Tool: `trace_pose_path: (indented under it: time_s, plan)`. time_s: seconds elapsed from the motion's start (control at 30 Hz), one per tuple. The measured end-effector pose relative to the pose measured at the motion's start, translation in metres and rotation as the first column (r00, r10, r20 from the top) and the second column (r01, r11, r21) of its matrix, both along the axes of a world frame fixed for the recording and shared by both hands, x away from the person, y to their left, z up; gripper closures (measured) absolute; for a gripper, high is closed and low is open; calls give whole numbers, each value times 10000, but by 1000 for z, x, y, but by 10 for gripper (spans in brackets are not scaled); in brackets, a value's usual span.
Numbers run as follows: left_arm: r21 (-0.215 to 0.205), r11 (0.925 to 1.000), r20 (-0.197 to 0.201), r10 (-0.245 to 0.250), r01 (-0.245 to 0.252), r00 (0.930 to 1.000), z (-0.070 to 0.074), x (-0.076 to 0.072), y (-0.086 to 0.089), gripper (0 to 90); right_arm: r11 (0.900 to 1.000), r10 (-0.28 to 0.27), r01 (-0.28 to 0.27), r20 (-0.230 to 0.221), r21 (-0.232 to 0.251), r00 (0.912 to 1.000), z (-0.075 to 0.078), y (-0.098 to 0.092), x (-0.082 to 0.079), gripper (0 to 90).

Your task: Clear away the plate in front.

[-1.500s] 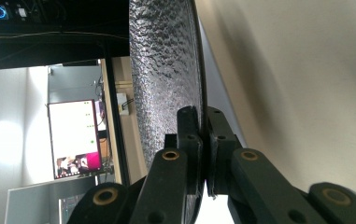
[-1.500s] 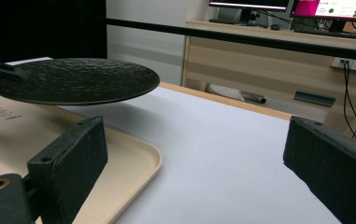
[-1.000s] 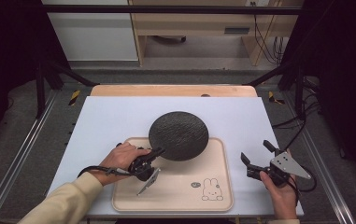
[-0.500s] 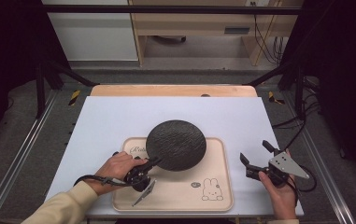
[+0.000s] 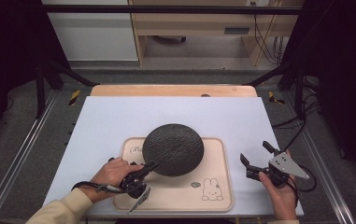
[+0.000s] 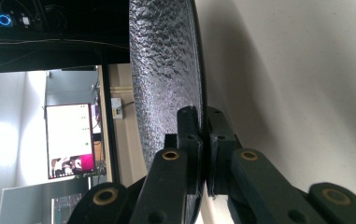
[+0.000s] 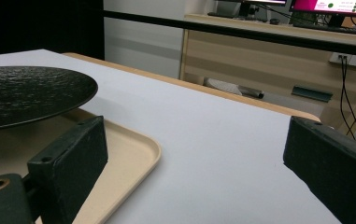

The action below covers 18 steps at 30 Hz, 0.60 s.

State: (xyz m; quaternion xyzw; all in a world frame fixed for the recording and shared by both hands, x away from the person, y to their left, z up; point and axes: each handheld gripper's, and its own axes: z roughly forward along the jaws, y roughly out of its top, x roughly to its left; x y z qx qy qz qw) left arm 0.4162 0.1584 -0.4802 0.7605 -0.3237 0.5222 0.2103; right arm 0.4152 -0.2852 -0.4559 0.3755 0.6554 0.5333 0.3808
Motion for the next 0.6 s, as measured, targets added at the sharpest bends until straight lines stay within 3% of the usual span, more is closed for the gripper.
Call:
trace_pose_path:
  time_s: [0.53,0.6]
  plan:
    - [245,9993,16,-293,293,9996,-5,-15,9,857,10000,30,-30,-46,-62,10000,-1,3,2,68]
    - [466,9985,192,-296,286,9994,-5,-17,9,857,10000,24,-24,-55,-68,10000,-2,4,2,68]
